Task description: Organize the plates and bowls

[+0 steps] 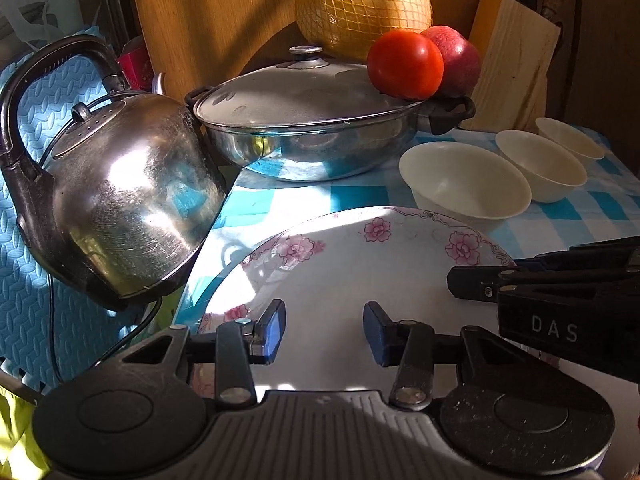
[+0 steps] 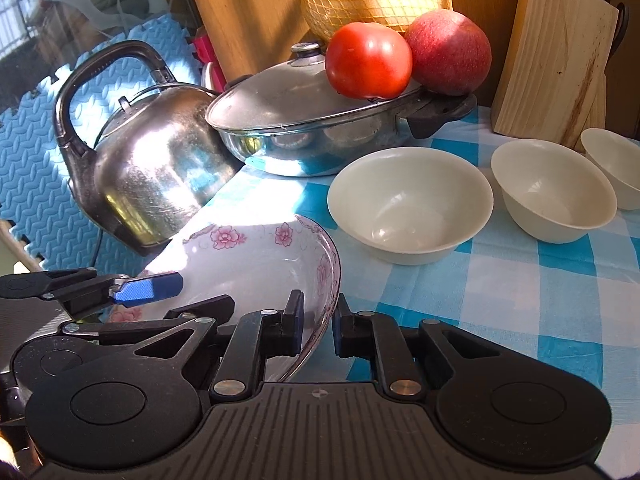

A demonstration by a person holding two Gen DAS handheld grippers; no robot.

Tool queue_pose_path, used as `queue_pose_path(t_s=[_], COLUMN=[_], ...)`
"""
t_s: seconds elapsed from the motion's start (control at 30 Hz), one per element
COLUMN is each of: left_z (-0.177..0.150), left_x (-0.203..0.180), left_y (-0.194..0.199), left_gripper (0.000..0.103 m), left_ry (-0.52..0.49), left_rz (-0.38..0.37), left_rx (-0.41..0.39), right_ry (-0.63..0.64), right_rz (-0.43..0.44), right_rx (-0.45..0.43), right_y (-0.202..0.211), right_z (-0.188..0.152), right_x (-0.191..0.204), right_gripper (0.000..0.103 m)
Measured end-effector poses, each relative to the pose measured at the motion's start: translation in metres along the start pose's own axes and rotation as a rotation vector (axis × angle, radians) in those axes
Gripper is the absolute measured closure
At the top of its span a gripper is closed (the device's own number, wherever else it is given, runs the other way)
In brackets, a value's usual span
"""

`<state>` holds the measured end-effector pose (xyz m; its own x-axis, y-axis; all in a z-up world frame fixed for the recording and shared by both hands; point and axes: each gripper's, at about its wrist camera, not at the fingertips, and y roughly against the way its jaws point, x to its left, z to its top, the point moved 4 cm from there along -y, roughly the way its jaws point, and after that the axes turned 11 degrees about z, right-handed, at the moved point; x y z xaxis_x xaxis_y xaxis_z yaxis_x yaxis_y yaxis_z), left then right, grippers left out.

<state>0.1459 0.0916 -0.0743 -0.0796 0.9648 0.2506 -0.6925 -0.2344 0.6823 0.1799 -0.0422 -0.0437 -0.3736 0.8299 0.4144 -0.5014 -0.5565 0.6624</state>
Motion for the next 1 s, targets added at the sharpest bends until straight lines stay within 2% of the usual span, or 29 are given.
queue_pose_path(t_s=[0.03, 0.1, 0.17, 0.23, 0.37, 0.4, 0.5, 0.6, 0.67, 0.73, 0.77, 0.83, 0.9, 0.93, 0.97, 1.0], left_z=[0.001, 0.004, 0.005, 0.004, -0.001, -0.001, 0.001, -0.001, 0.001, -0.002, -0.005, -0.013, -0.013, -0.012, -0.010, -0.009], left_x=[0.003, 0.021, 0.037, 0.047, 0.049, 0.054, 0.069, 0.076, 0.081, 0.081, 0.079, 0.072, 0.064, 0.057, 0.052, 0.048], left_y=[-0.001, -0.003, -0.009, -0.012, -0.007, -0.005, -0.006, 0.001, 0.007, -0.002, -0.008, -0.023, -0.027, -0.026, -0.027, -0.029], left_gripper=[0.064, 0.064, 0.065, 0.065, 0.065, 0.065, 0.065, 0.067, 0.060, 0.058, 0.059, 0.059, 0.060, 0.062, 0.060, 0.059], left_ry=[0.016, 0.116, 0.206, 0.272, 0.269, 0.297, 0.370, 0.400, 0.373, 0.331, 0.325, 0.313, 0.271, 0.248, 0.246, 0.235], left_rz=[0.003, -0.083, -0.095, -0.156, -0.168, -0.179, -0.232, -0.219, -0.156, -0.084, -0.079, -0.132, -0.105, -0.124, -0.133, -0.109], left_rx=[0.001, 0.022, 0.062, 0.093, 0.078, 0.072, 0.080, 0.048, -0.003, 0.023, 0.052, 0.136, 0.115, 0.124, 0.123, 0.119], right_ry=[-0.003, -0.005, 0.010, -0.002, -0.020, -0.028, -0.046, -0.044, -0.040, -0.047, -0.055, -0.056, -0.028, -0.019, -0.009, -0.002], right_rz=[-0.010, -0.015, -0.023, -0.020, 0.002, 0.001, 0.013, 0.014, 0.018, 0.027, 0.035, 0.044, 0.046, 0.042, 0.037, 0.032], right_rx=[0.008, 0.018, 0.018, 0.018, 0.023, 0.023, 0.024, 0.027, 0.027, 0.028, 0.034, 0.034, 0.035, 0.030, 0.028, 0.025], right_y=[-0.002, -0.003, -0.001, -0.002, -0.003, -0.002, -0.002, -0.004, -0.004, -0.005, -0.007, -0.009, -0.012, -0.013, -0.013, -0.014], right_z=[-0.002, -0.004, -0.003, -0.003, -0.005, -0.005, -0.004, -0.004, -0.004, -0.004, -0.004, -0.005, -0.005, -0.006, -0.006, -0.006], right_x=[-0.003, -0.009, -0.009, -0.010, -0.014, -0.016, -0.018, -0.018, -0.018, -0.018, -0.018, -0.017, -0.012, -0.010, -0.009, -0.008], right_gripper=[0.081, 0.081, 0.082, 0.082, 0.077, 0.072, 0.071, 0.071, 0.071, 0.071, 0.069, 0.069, 0.069, 0.068, 0.067, 0.067])
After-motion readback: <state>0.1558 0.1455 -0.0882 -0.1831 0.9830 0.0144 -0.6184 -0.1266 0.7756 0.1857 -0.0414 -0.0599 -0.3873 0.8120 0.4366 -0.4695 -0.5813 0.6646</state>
